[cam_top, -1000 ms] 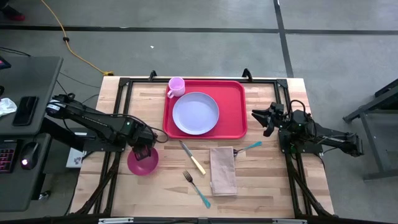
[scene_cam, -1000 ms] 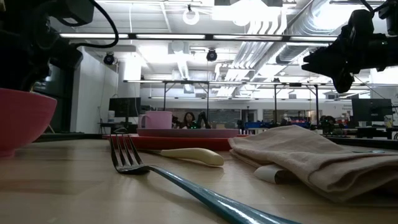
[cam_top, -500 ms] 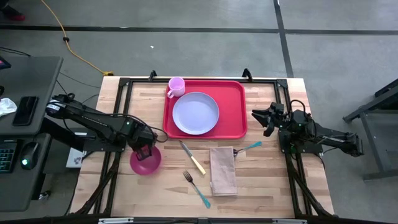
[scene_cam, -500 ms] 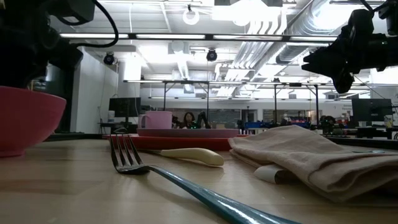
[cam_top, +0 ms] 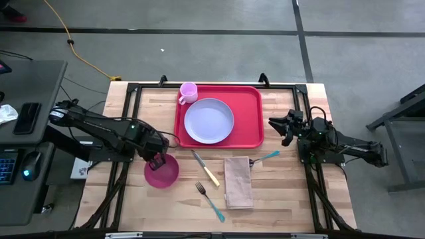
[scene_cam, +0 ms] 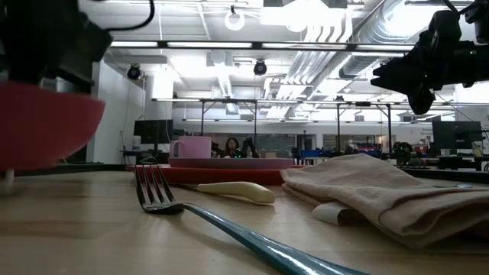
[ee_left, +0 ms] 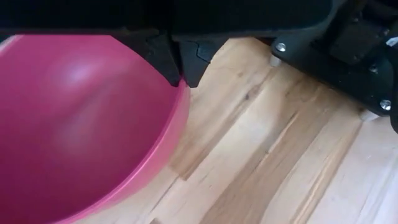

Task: Set up tray
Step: Put the pink bowl on top of the light blue plate on the orange serving tray

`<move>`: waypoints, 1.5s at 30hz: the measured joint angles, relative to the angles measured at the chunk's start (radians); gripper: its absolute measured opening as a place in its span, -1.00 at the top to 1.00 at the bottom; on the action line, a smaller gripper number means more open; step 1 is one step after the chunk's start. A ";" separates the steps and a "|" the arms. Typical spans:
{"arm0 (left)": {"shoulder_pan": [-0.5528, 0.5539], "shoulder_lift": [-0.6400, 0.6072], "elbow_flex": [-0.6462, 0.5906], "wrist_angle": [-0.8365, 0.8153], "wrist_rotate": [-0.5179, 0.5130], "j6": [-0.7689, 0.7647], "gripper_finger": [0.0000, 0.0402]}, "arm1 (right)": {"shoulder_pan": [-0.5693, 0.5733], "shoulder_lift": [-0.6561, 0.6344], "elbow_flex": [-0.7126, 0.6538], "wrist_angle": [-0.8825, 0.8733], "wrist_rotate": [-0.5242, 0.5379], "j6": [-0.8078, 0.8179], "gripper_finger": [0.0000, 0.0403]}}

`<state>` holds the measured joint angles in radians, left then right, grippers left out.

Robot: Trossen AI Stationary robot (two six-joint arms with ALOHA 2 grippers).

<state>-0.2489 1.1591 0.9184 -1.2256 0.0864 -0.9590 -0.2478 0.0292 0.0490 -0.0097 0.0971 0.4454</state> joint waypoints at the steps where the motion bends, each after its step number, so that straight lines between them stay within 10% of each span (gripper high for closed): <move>1: 0.000 0.000 0.021 -0.011 0.000 -0.011 0.95 | 0.000 0.000 0.000 0.000 0.000 0.000 0.59; 20: 0.067 0.000 0.307 -0.025 -0.175 -0.352 0.95 | 0.000 0.000 0.000 0.000 -0.004 0.000 0.59; 45: 0.562 0.324 0.523 0.122 -0.019 -0.112 0.95 | 0.000 0.002 0.000 0.013 -0.060 -0.062 0.59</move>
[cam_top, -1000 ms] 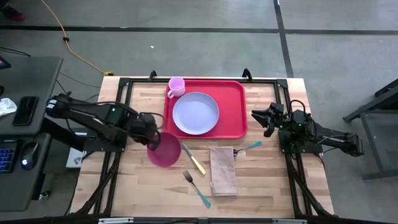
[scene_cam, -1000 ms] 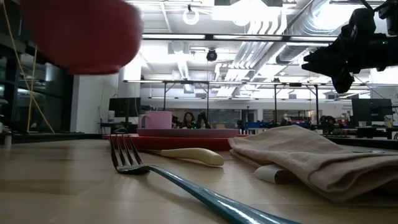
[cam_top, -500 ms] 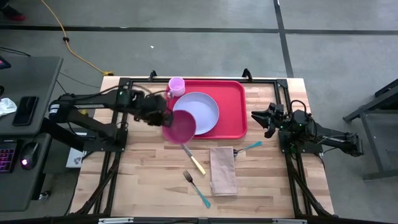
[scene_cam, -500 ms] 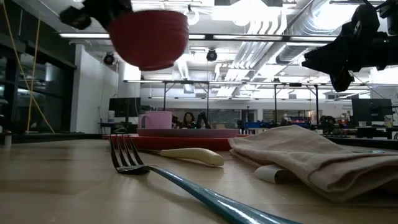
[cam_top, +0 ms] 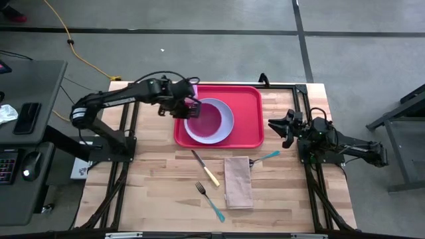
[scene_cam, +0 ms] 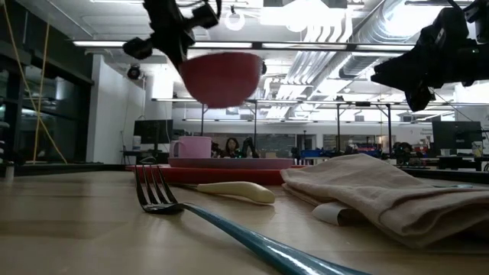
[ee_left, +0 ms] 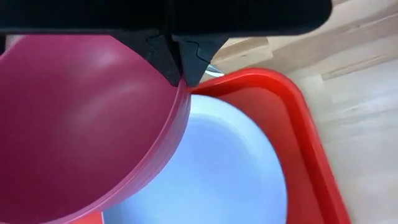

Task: Set up tray
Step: Put the pink bowl on top of the light blue plate on the orange serving tray

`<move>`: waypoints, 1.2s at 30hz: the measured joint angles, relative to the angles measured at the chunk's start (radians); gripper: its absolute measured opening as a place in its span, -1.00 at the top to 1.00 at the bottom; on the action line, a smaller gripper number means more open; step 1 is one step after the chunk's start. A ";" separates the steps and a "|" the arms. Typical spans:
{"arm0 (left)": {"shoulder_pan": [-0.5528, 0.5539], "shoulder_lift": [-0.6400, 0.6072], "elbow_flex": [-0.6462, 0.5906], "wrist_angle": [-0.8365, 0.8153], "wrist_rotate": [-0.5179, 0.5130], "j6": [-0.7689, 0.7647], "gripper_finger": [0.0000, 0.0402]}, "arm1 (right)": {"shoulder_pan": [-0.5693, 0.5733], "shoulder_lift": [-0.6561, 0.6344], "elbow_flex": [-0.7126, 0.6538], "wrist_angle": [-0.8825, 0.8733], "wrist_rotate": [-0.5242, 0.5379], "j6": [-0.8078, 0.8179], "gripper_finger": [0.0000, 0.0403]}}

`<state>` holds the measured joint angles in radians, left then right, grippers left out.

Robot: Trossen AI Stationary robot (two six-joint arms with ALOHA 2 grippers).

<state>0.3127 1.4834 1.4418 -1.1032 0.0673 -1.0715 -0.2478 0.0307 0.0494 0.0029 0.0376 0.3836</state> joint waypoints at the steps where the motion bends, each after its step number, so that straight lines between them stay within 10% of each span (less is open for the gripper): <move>1: 0.008 0.016 0.000 0.015 0.011 0.007 0.95 | 0.000 0.000 0.000 0.000 0.000 -0.003 0.59; 36: 0.181 0.257 0.000 0.113 0.054 0.079 0.95 | 0.000 0.001 0.000 -0.014 -0.024 -0.025 0.59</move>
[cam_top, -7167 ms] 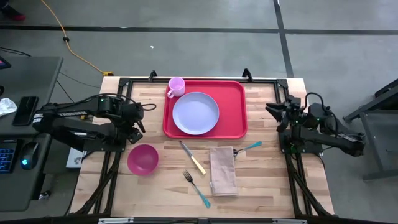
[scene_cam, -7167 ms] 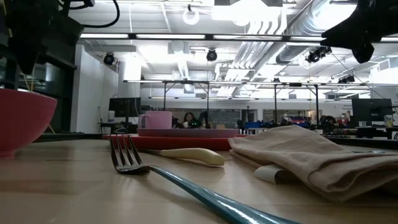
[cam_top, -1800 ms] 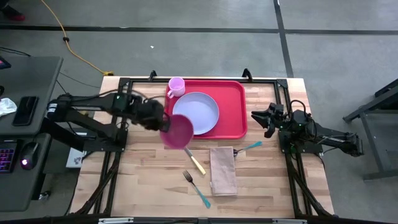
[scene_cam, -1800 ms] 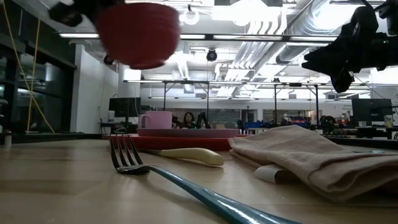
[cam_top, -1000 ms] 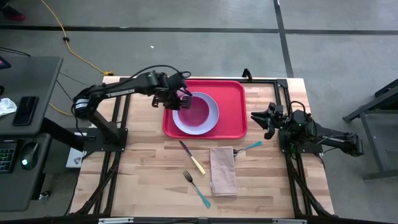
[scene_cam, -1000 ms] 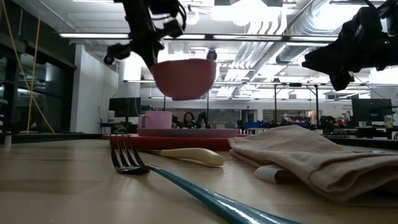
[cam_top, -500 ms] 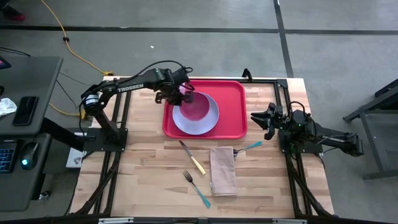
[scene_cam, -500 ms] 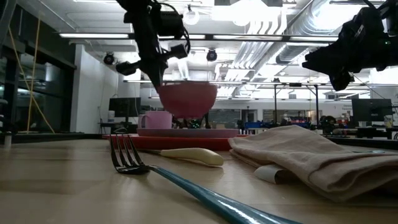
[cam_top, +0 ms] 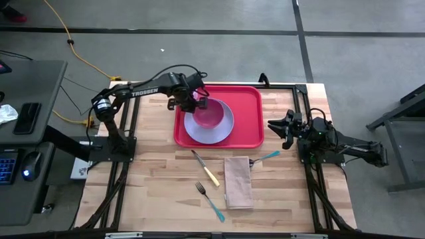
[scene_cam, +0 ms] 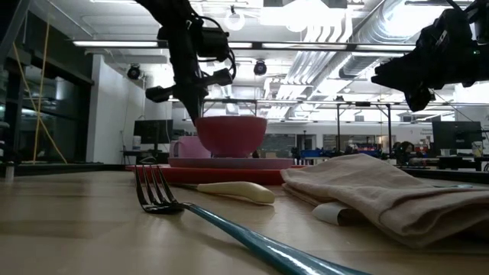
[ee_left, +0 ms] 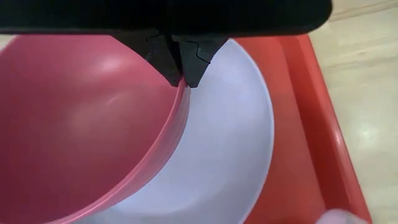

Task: Set up tray
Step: Put the pink bowl on top of the light blue plate on the orange serving tray

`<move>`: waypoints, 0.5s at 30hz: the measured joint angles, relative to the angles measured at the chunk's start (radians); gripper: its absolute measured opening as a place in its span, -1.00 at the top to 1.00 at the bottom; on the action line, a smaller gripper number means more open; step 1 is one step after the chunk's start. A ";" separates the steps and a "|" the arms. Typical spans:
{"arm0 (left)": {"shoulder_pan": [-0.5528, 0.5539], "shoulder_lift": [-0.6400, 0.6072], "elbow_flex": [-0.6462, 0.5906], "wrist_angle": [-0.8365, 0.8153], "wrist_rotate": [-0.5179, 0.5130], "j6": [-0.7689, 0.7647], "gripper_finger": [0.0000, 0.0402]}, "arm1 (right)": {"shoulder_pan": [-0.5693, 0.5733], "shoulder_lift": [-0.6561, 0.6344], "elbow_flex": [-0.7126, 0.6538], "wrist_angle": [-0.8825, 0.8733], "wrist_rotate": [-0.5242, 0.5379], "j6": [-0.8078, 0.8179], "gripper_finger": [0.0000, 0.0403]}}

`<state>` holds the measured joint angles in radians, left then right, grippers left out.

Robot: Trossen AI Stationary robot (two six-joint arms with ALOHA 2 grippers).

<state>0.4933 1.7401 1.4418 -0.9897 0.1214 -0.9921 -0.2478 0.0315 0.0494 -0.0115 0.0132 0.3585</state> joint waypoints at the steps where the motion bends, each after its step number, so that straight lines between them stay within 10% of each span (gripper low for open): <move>1: 0.006 0.000 0.000 -0.001 -0.004 0.000 0.95 | 0.000 0.000 0.000 0.000 0.000 0.001 0.59; 15: 0.024 0.000 0.000 -0.008 0.002 -0.007 0.95 | 0.000 0.000 0.000 0.000 -0.002 0.000 0.59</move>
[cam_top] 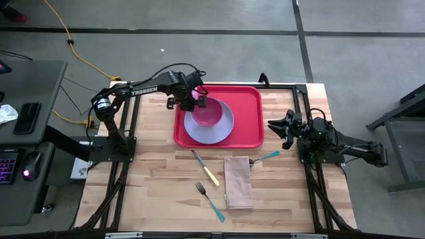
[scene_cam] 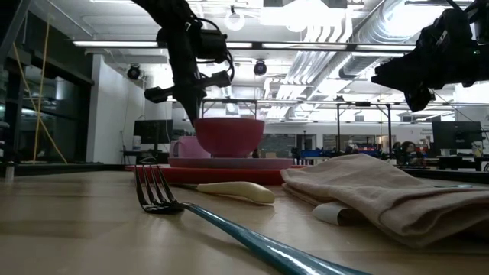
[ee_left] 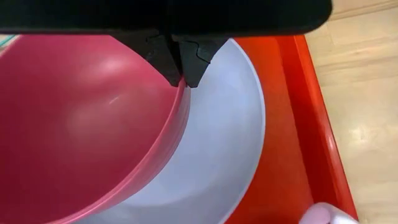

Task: Set up tray
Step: Put the pink bowl on top of the light blue plate on the orange serving tray

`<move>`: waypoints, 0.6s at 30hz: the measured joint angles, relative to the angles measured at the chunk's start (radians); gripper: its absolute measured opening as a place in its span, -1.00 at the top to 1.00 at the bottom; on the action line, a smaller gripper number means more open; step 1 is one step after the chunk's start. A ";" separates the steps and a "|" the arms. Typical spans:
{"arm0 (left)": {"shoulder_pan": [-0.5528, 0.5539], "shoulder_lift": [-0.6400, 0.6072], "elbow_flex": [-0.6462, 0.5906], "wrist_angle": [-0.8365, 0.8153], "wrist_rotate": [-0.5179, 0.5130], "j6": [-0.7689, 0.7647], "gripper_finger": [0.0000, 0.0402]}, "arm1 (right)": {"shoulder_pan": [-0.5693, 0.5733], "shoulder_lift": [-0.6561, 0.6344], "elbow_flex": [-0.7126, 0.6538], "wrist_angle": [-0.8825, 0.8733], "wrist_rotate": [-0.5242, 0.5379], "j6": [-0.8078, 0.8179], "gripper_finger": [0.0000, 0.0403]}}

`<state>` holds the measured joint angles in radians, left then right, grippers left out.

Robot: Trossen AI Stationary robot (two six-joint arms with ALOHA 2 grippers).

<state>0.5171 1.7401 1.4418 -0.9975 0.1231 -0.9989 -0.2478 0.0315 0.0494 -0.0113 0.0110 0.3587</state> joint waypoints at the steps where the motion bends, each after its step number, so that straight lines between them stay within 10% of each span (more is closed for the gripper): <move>1: 0.000 0.000 0.000 0.000 0.000 0.000 0.95 | 0.000 0.000 0.000 0.000 0.000 0.000 0.59; 18: 0.000 0.014 -0.018 -0.006 0.022 -0.024 0.95 | 0.000 0.000 0.000 0.000 0.000 0.000 0.59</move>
<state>0.5171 1.7539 1.4239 -1.0034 0.1455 -1.0225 -0.2478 0.0315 0.0494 -0.0116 0.0109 0.3584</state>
